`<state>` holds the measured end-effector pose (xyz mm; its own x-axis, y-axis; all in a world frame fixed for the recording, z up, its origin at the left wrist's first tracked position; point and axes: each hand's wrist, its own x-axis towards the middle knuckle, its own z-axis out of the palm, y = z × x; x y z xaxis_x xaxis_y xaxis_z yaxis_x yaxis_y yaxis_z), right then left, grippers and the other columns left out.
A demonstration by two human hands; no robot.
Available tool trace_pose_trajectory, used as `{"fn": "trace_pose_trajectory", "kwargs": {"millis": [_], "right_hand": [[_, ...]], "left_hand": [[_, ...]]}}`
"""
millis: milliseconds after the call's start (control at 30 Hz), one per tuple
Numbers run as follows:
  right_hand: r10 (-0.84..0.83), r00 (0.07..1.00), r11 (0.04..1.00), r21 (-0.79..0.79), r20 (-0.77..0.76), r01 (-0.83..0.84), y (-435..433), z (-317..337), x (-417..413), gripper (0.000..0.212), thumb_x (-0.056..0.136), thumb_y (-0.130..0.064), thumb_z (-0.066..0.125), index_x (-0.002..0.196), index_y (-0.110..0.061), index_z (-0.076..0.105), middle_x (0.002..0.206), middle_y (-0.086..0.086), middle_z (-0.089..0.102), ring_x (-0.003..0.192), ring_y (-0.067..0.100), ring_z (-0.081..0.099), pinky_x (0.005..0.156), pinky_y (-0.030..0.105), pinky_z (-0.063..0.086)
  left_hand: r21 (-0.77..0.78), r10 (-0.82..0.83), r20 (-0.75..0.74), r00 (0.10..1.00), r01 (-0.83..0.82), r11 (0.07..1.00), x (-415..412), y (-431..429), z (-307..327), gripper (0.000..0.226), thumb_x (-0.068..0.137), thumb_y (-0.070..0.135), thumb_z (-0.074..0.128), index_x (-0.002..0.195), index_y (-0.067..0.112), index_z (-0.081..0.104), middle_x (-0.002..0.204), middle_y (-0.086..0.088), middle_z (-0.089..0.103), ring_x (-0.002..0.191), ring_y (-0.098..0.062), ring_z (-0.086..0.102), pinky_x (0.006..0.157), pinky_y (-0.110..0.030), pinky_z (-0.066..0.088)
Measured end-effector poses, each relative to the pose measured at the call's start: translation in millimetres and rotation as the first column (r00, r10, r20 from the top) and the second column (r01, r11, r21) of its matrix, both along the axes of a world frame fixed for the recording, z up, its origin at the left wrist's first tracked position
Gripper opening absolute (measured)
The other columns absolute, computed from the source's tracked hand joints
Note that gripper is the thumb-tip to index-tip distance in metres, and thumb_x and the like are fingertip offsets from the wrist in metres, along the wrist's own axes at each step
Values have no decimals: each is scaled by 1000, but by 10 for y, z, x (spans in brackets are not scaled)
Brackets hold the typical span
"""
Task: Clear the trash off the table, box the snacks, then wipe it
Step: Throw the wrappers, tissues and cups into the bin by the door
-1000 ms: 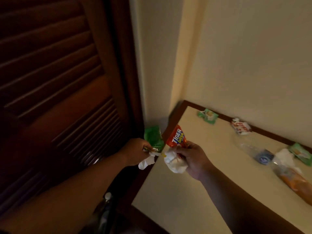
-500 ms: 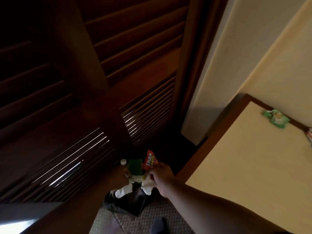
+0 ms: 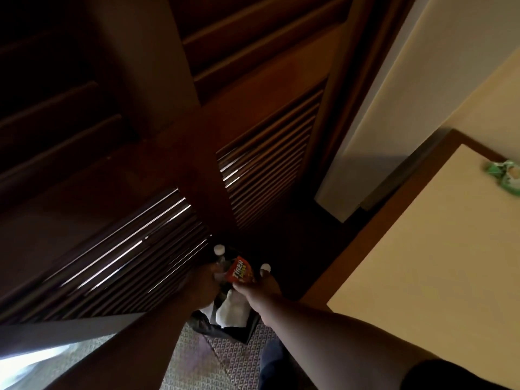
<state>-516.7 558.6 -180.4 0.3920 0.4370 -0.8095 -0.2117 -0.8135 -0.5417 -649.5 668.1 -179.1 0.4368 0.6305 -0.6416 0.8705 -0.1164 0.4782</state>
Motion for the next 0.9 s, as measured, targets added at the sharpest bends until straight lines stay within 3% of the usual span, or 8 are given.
{"fn": "trace_pose_trajectory", "kwargs": {"millis": [100,233,333,467,600,700,800,900], "right_hand": [[67,996,998,-14,65,-66,36,131,116,58,82,-52,67,127,-14,61,124,2,70,110,21,68,94,30,55],[62,976,996,53,206,-74,24,454,472,33,99,-21,54,131,-21,64,125,3,69,109,20,68,90,29,58],[44,957,975,195,285,-103,-90,882,895,24,101,-20,55,120,-25,68,116,-6,67,96,10,64,65,13,47],[-130,915,942,336,382,-6,-544,1550,1671,27,106,-27,43,115,-28,69,88,-4,70,59,15,59,45,18,39],[-313,776,911,404,548,82,-1289,1849,2443,25,101,-20,51,105,-25,74,85,-8,71,66,5,62,57,9,42],[-419,675,891,420,608,174,-2051,1956,3026,23,97,-14,55,100,-23,76,83,-12,69,72,-2,60,67,10,42],[-468,558,883,389,685,263,-2822,2015,3577,23,97,-14,56,102,-23,76,96,-6,73,87,7,65,78,17,45],[-490,489,867,341,722,364,-3517,2042,4025,22,99,-17,55,107,-22,75,102,-3,72,94,11,66,81,23,46]], "left_hand": [[59,30,7,1000,-30,998,181,66,238,17,85,24,65,99,32,72,100,8,72,98,-20,68,91,-37,55],[205,-12,18,1000,8,979,637,99,673,28,93,17,57,115,29,69,117,3,71,108,-21,66,89,-33,52],[277,-81,144,986,38,960,1109,48,1019,29,93,12,56,116,25,71,118,1,73,110,-21,66,94,-35,52],[306,-234,275,933,145,941,1938,-199,1455,25,97,14,55,114,23,71,114,3,73,109,-18,65,89,-28,48],[337,-390,339,857,276,900,2846,-652,1714,26,98,15,54,118,20,70,117,1,72,110,-20,65,94,-34,52],[362,-486,371,791,359,860,3576,-1206,1785,23,96,12,57,113,17,72,112,0,74,107,-20,67,93,-30,53],[381,-595,354,721,470,796,4229,-1796,1821,25,93,9,59,111,17,74,112,-1,74,106,-19,67,89,-23,48],[418,-701,308,643,570,707,4766,-2304,1792,26,90,12,60,110,22,73,113,0,73,104,-19,68,90,-25,50]]}}
